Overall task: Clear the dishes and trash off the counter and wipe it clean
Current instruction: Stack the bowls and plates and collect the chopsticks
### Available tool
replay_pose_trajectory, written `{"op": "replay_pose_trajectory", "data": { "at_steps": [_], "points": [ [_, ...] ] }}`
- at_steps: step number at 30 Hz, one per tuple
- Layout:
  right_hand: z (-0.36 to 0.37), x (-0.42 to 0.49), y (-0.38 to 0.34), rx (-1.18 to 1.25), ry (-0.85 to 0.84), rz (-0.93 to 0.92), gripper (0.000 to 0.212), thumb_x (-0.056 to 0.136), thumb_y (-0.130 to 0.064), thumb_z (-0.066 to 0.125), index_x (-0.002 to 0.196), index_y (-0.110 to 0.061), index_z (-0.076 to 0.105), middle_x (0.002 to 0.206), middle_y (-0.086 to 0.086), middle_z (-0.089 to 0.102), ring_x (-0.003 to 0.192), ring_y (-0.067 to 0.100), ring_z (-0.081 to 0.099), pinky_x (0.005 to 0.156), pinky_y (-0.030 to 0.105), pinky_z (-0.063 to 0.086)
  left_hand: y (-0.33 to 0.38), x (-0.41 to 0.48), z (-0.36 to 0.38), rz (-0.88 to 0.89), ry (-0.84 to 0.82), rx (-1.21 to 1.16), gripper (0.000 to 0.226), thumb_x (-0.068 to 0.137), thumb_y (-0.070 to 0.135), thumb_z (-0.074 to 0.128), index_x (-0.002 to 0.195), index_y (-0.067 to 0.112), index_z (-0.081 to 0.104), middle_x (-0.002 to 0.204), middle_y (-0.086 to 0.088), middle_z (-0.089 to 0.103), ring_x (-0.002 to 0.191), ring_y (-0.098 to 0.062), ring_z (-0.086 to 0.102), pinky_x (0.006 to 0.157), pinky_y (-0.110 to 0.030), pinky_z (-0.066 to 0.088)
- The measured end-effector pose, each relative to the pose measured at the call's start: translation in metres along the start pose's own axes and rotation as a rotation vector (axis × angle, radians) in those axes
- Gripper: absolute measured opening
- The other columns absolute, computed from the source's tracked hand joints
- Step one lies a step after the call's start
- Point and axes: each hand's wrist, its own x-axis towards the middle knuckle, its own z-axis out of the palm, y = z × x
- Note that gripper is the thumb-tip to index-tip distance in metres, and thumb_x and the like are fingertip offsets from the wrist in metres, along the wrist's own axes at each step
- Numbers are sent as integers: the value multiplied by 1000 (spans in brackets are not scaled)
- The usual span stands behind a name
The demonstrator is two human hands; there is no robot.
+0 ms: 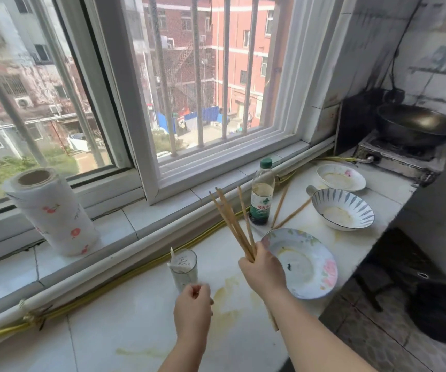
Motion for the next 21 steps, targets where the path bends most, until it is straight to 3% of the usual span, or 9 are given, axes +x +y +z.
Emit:
{"op": "replay_pose_trajectory", "data": {
  "at_steps": [4, 6, 8, 12, 14, 17, 21],
  "points": [
    [-27, 22, 28, 162, 34, 10, 19, 92, -34, 53, 103, -19, 57, 90, 1, 64, 84, 22, 62, 69, 31, 47, 17, 2, 45, -34, -100, 5, 11, 91, 18, 52, 87, 13, 60, 77, -8, 64, 56, -19, 53, 57, -28, 42],
    [-42, 40, 47, 300, 37, 34, 12, 94, -28, 53, 98, -18, 57, 81, 3, 63, 68, 20, 64, 60, 32, 53, 25, 10, 70, -65, -105, -4, 12, 92, 19, 51, 93, 12, 61, 82, -9, 64, 58, -20, 55, 54, -27, 41],
    [-56, 54, 61, 354, 46, 64, 8, 93, -24, 54, 91, -16, 55, 70, 2, 58, 52, 17, 57, 50, 28, 47, 30, 21, 87, -85, -76, 0, 14, 93, 20, 51, 97, 10, 60, 86, -10, 64, 61, -21, 58, 53, -26, 42],
    [-98, 94, 100, 276, 32, 111, 22, 88, -32, 59, 73, -19, 52, 69, 4, 60, 65, 26, 58, 61, 35, 48, 38, 44, 136, -124, 3, 36, 17, 96, 25, 50, 104, 12, 57, 90, -11, 63, 67, -22, 60, 58, -27, 47],
    [-115, 110, 116, 207, -3, 115, 25, 87, -38, 62, 75, -18, 53, 73, 2, 61, 74, 26, 59, 62, 33, 44, 38, 56, 151, -132, 26, 58, 18, 95, 25, 52, 98, 10, 61, 86, -12, 64, 64, -25, 58, 61, -30, 46],
    [-129, 134, 138, 155, -39, 113, 25, 87, -37, 64, 81, -14, 56, 73, -1, 58, 72, 23, 55, 58, 30, 38, 33, 71, 165, -144, 78, 100, 18, 91, 21, 56, 81, 13, 68, 84, -14, 68, 65, -27, 53, 64, -31, 41],
    [-123, 156, 159, 52, -45, 134, 20, 89, -36, 58, 86, -17, 56, 75, -2, 57, 74, 24, 56, 61, 31, 41, 30, 70, 169, -168, 152, 137, 27, 87, 18, 60, 61, 13, 62, 66, -11, 62, 62, -26, 50, 62, -29, 39]
  ]
}}
